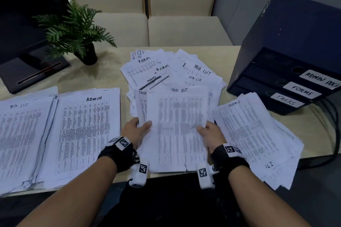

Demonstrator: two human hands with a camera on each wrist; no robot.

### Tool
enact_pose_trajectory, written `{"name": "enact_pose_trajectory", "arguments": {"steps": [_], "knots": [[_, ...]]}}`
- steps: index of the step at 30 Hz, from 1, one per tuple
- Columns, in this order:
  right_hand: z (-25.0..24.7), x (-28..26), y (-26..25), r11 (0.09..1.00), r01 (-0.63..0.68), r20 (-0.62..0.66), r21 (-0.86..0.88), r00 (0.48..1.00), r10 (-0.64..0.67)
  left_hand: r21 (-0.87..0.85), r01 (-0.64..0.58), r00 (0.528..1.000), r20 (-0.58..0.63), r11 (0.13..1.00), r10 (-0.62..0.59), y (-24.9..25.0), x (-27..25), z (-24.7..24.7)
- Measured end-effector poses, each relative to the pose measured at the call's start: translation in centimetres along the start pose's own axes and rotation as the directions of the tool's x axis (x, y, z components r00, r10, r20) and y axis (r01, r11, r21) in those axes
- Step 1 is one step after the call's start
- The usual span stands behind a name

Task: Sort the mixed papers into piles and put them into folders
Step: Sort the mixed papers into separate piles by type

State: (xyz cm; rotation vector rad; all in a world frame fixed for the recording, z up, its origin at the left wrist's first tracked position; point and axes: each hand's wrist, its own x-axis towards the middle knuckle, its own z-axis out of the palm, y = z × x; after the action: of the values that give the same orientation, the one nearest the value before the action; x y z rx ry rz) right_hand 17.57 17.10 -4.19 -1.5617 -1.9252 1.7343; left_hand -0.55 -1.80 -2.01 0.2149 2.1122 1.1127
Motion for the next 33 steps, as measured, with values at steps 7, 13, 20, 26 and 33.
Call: {"name": "enact_pose_trajectory", "arguments": {"steps": [7,13,20,26,33], "knots": [[2.6,-1.8,-2.6,1.0,-0.016,-0.034,0.014,0.999,0.016,-0.032,-0.203,0.978,0.046,0.979,0.205,1.7,-2.4,-2.6],[6.4,-3.0,-6.4,0.921,-0.009,0.111,0.389,0.993,-0.037,-0.204,-0.338,0.939,-0.009,0.919,0.343,2.1,-3.6,-8.8],[13.2,-6.8,-12.5,0.867,0.421,-0.05,0.268,0.905,-0.424,-0.159,-0.485,0.839,-0.362,0.86,0.406,-0.1,-2.7,-16.1],[17.7,-7.7,-10.2,0.901,0.395,-0.021,0.178,0.917,-0.397,-0.151,-0.425,0.874,-0.325,0.892,0.362,-4.3,-2.6,-16.5],[17.5,-8.0,-10.8,0.923,0.383,-0.017,0.019,0.924,-0.383,0.162,-0.127,0.968,-0.195,0.979,0.158,-3.4,-2.6,-16.4]]}}
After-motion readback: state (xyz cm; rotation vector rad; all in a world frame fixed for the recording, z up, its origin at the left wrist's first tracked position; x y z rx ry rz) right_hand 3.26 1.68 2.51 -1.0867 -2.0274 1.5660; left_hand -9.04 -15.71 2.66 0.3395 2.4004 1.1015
